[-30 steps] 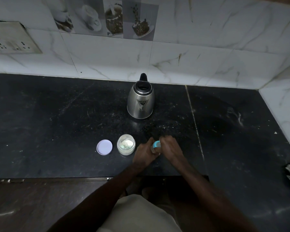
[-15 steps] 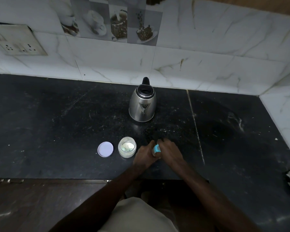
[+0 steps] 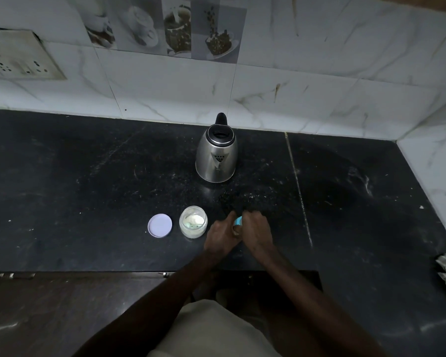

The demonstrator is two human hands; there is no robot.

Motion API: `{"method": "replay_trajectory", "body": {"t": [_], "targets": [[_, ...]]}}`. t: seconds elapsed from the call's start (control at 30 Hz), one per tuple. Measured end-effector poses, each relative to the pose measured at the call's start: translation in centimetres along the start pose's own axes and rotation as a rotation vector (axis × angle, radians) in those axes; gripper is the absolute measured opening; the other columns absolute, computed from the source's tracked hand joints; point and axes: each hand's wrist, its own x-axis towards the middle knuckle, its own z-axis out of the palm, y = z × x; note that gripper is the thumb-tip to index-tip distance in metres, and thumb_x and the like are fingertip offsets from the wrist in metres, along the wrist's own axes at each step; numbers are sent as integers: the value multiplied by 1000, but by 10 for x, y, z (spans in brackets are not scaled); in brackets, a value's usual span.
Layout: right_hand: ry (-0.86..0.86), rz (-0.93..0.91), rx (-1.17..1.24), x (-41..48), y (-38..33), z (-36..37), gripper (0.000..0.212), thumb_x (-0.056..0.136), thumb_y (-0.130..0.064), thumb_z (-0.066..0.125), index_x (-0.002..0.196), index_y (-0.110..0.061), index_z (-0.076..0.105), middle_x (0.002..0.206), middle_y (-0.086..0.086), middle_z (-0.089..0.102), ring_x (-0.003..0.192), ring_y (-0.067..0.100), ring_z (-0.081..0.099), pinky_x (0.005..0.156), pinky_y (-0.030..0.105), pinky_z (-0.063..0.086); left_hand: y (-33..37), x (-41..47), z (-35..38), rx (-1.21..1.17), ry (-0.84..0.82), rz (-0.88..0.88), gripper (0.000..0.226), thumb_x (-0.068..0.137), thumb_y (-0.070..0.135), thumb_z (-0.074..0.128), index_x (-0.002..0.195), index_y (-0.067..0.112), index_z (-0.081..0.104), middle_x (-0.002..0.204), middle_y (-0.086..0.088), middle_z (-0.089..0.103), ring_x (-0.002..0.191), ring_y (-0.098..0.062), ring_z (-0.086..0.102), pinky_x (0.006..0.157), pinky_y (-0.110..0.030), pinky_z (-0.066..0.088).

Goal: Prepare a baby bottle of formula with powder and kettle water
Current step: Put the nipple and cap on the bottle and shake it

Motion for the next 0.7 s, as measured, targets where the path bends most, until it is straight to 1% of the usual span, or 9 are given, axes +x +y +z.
{"method": "replay_trajectory", "body": {"t": [0.13, 0.23, 0.3, 0.4, 0.47, 0.53, 0.57, 0.63, 0.7], "targets": [[-85, -14, 134, 4, 16, -10, 55, 92, -37, 69, 137, -8, 55, 130, 18, 65, 121, 37, 63, 96, 42, 52, -1, 0, -1, -29, 13, 7, 47, 82, 45, 81, 109, 16, 57, 86, -6, 76, 79, -32, 74, 62, -37, 50], [-212, -37, 223, 5, 45, -22, 63, 84, -29, 78, 140, -8, 57, 129, 16, 69, 123, 32, 64, 99, 37, 51, 4, 0, -4, -24, 4, -17, 46, 82, 46, 83, 106, 18, 56, 88, -2, 76, 81, -29, 73, 61, -33, 45], [-181, 2, 198, 5, 63, -23, 63, 87, -20, 73, 145, -10, 54, 137, 16, 64, 128, 30, 60, 105, 39, 50, 5, -1, -6, 0, -3, -26, 45, 83, 42, 84, 109, 19, 56, 94, 0, 76, 85, -24, 74, 64, -24, 40], [-81, 104, 65, 9, 82, -16, 66, 89, -21, 73, 150, -16, 47, 142, 16, 53, 129, 34, 57, 102, 42, 51, 7, -1, -9, 1, -12, -7, 46, 83, 38, 86, 113, 19, 57, 101, 1, 77, 90, -19, 74, 65, -12, 37], [-169, 127, 51, 16, 90, -7, 79, 86, -21, 79, 155, -15, 40, 148, 20, 48, 134, 38, 53, 104, 42, 49, 9, -2, -10, -5, -24, -11, 46, 83, 38, 86, 113, 20, 56, 102, 1, 76, 91, -20, 74, 67, -15, 41], [-301, 76, 72, 25, 100, 7, 102, 77, -14, 87, 162, -16, 30, 156, 22, 40, 142, 38, 45, 110, 40, 45, 9, -2, -9, 5, -20, -27, 47, 83, 39, 86, 114, 19, 56, 102, -1, 77, 91, -22, 74, 68, -22, 44], [-331, 39, 74, 29, 102, 14, 108, 74, -13, 89, 163, -18, 28, 158, 21, 39, 144, 36, 42, 113, 38, 43, 9, -2, -9, 8, -16, -29, 47, 83, 39, 86, 114, 19, 56, 102, -1, 77, 91, -23, 74, 69, -24, 44], [-305, -20, 74, 29, 100, 22, 98, 76, -15, 87, 160, -19, 37, 155, 16, 43, 141, 32, 45, 113, 35, 42, 9, -2, -7, 15, -14, -31, 47, 83, 39, 85, 114, 18, 55, 100, -2, 76, 90, -26, 75, 68, -28, 47], [-223, -63, 86, 23, 94, 23, 74, 82, -17, 81, 151, -19, 51, 148, 14, 48, 134, 30, 51, 111, 35, 44, 9, -2, -7, 16, -15, -46, 48, 83, 41, 85, 113, 19, 55, 99, -3, 76, 89, -28, 74, 68, -32, 51]]}}
